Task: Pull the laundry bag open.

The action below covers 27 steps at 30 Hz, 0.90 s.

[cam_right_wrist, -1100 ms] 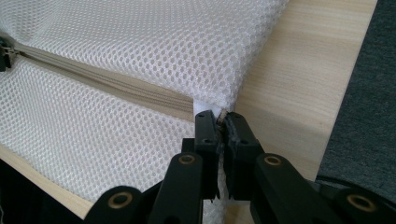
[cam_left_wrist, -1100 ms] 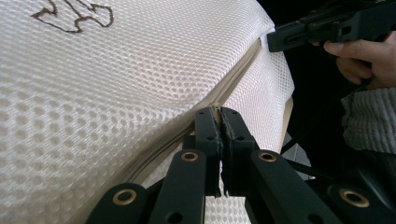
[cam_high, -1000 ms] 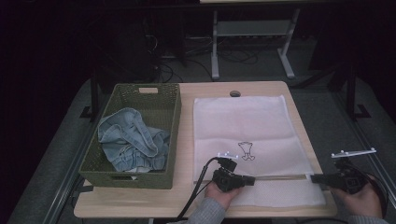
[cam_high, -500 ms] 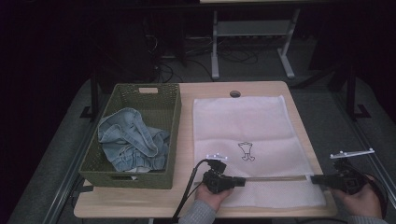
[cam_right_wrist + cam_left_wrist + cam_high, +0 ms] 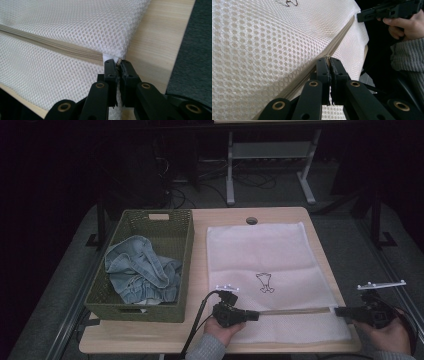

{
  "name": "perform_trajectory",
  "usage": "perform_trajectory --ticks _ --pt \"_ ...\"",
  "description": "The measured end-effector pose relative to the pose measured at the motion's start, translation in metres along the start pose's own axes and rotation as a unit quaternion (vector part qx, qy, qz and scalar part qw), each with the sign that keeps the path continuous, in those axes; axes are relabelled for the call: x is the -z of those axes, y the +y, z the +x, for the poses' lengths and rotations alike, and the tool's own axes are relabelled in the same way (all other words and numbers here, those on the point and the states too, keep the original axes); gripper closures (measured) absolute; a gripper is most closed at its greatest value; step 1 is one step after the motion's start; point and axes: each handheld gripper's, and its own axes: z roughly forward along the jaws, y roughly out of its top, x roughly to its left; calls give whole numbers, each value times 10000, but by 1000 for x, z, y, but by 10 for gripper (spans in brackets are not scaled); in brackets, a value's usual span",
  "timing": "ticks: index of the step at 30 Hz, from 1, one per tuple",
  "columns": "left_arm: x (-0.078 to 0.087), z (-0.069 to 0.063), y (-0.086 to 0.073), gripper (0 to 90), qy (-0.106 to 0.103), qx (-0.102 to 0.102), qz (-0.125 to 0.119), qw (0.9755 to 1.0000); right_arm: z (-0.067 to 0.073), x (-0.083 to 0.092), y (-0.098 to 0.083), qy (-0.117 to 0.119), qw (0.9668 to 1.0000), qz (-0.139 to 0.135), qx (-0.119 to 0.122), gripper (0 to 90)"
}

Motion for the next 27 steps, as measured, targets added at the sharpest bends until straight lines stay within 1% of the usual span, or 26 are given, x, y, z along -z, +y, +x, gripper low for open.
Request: perform_trajectory --ticks 2,8,10,12,14,16,17,19,20,21,23,24,26,27 --pt "3 1 0 873 -14 6 -20 10000 0 -1 0 -82 10000 37 0 845" --pt "10 7 -5 872 -75 92 -59 9999 0 -1 0 -62 10000 22 -12 845" --pt "11 8 -6 872 -91 116 -76 9999 1 -2 0 -110 9999 31 10 845" --pt "12 9 -7 873 -83 122 -85 9999 1 -1 0 -60 10000 16 -1 845" --pt "13 10 -9 872 -116 147 -109 9998 1 -1 0 -134 9999 26 1 845" --pt "15 11 -9 872 -91 141 -134 9998 0 1 0 -44 10000 -11 -24 845" --pt "16 12 -10 873 -105 161 -132 9997 1 1 0 -76 10000 -18 -28 845" --pt "17 13 -11 873 -108 156 -149 9997 0 1 0 -41 10000 -33 -25 845" --pt "18 13 -11 873 -73 150 -154 9997 1 1 0 -45 10000 -25 -9 845" --pt "18 13 -11 873 -93 169 -150 9997 2 1 1 -117 9999 0 16 845" --pt "20 14 -12 873 -96 174 -168 9997 2 2 2 -91 10000 -1 10 846" --pt "21 13 -12 873 -65 161 -188 9997 2 3 2 -65 10000 -21 18 845" --pt "25 14 -12 873 -71 171 -234 9996 2 4 3 -155 9999 -16 28 846" --pt "27 15 -13 873 -65 184 -244 9995 2 5 3 -133 9999 -27 20 845"
